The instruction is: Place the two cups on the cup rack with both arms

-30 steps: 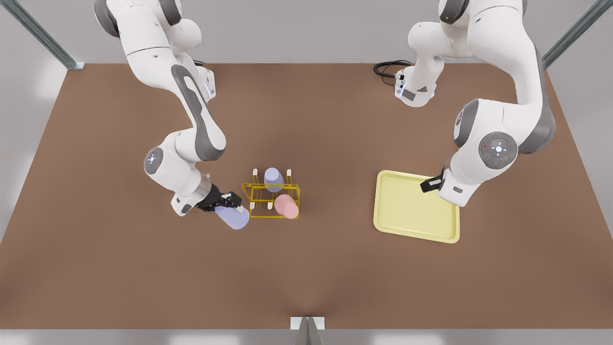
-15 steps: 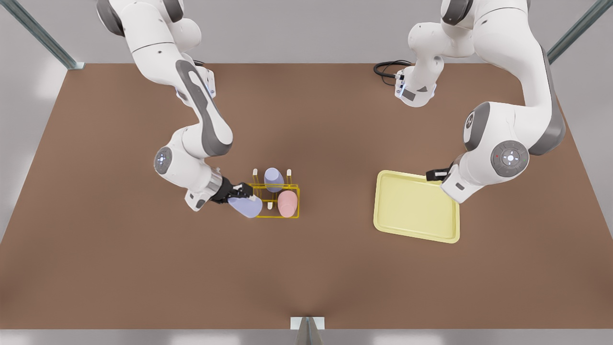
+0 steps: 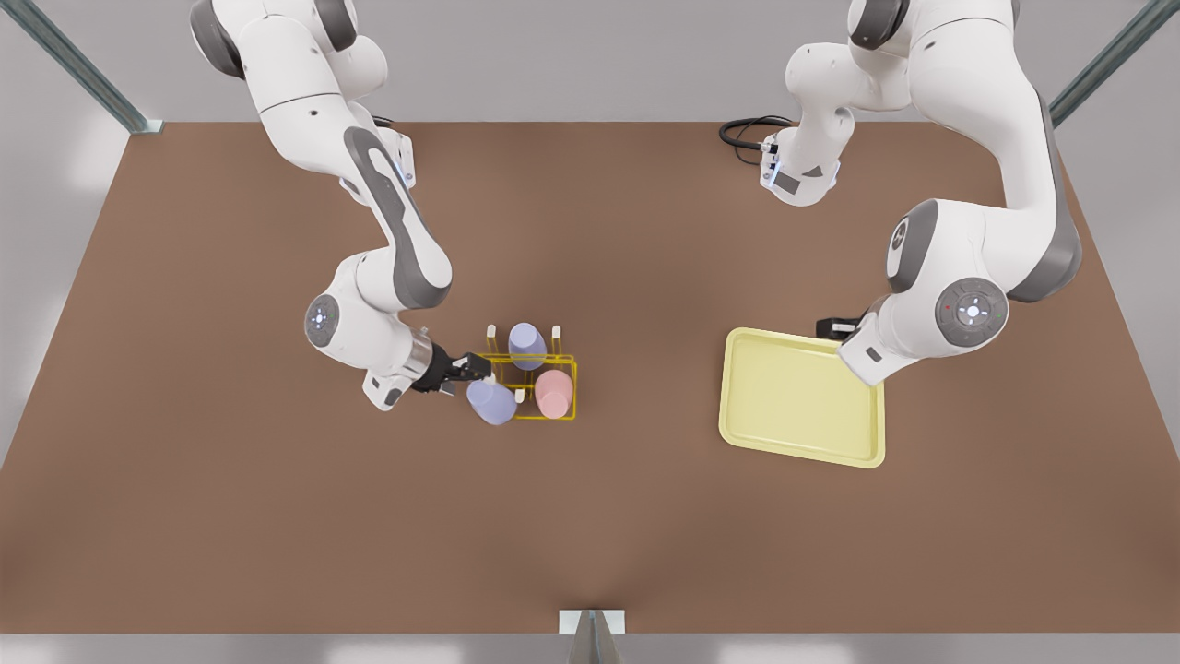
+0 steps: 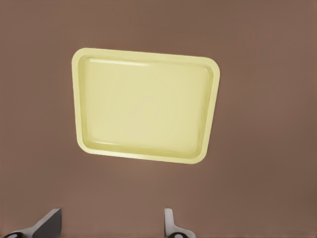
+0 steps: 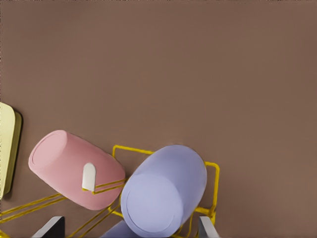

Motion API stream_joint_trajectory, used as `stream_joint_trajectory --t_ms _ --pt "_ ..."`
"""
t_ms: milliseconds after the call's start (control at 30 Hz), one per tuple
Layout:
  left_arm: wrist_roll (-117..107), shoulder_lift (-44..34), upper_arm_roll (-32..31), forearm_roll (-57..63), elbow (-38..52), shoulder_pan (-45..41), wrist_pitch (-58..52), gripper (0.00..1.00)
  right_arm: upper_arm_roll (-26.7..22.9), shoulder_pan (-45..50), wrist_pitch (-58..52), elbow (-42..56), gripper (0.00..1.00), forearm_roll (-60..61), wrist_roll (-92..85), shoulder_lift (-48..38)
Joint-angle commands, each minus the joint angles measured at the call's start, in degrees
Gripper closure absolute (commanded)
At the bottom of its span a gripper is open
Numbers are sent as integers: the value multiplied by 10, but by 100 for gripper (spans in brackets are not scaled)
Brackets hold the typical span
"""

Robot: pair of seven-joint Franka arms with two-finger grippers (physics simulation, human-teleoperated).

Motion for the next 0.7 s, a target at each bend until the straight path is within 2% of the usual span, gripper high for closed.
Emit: stream_joint_trajectory --t_ms 0,33,67,100,167,233,300,433,667 --pt "51 -1 0 0 0 0 -3 0 -1 -1 -16 11 0 0 -1 -5" --pt "51 -1 0 0 0 0 -3 0 -11 -4 -49 20 0 -9 2 -13" --pt "51 -1 0 0 0 0 -2 0 -42 -5 -84 27 0 -109 18 -26" --pt "51 -1 0 0 0 0 -3 0 -82 -8 -160 73 0 -269 44 -23" --pt "51 0 0 0 0 1 -2 0 -141 -51 -275 166 0 -398 35 -10" --pt "51 -1 0 0 0 0 -4 0 -141 -87 -422 292 0 -400 31 -2" --pt "50 -3 -1 0 3 1 -12 0 -108 -122 -480 285 0 -404 36 -66" --pt "51 -4 -3 2 4 1 -19 0 -56 -169 -496 214 0 -416 57 -168" --pt "50 -3 -3 2 9 1 -19 0 -51 -170 -496 209 0 -426 57 -174"
